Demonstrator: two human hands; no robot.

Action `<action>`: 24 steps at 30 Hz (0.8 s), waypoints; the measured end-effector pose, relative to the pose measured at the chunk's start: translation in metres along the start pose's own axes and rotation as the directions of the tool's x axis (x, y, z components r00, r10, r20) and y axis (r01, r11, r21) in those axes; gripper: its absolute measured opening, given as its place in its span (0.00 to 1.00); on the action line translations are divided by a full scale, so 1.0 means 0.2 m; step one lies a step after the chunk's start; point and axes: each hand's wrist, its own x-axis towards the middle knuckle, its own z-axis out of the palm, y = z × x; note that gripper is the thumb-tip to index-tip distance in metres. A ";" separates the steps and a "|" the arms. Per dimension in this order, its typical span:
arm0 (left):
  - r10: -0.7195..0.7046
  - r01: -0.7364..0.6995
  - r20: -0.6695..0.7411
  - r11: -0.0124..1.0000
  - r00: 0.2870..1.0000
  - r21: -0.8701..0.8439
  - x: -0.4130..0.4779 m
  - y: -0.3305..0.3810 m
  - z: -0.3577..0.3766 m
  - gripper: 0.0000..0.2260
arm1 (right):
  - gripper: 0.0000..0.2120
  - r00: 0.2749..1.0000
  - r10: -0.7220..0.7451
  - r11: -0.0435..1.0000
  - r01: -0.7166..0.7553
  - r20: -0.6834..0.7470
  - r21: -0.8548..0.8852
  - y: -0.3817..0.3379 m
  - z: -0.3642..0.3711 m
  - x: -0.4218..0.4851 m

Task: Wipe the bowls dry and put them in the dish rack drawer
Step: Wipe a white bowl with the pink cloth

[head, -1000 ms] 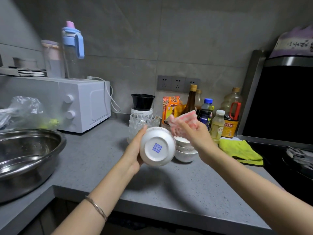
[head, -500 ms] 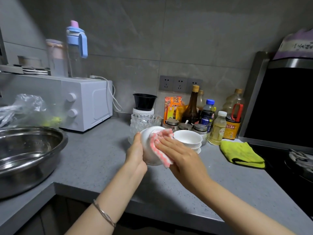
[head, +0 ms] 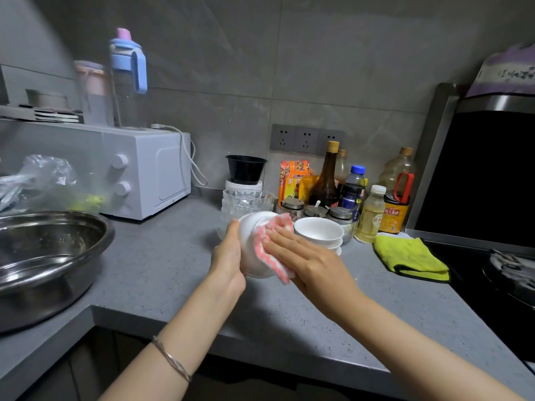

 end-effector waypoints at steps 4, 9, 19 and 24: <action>0.043 -0.042 0.062 0.999 0.997 -0.021 0.01 -0.01 0.01 0.30 | 0.32 0.997 0.067 0.990 -0.061 0.049 -0.127 0.05 -0.02 0.03; 0.109 -0.113 -0.091 0.993 0.990 -0.035 0.02 0.01 -0.02 0.17 | 0.31 0.976 0.216 0.972 -0.214 0.011 -0.098 0.14 -0.01 -0.14; 0.085 -0.082 -0.083 0.996 0.993 0.036 -0.05 -0.12 -0.04 0.20 | 0.15 0.755 0.470 0.837 -0.546 0.457 0.041 0.16 0.11 -0.54; 0.082 -0.078 -0.054 0.995 0.995 0.067 -0.09 -0.17 -0.01 0.18 | 0.26 0.542 0.458 0.707 -0.703 0.704 0.081 0.19 0.02 -0.53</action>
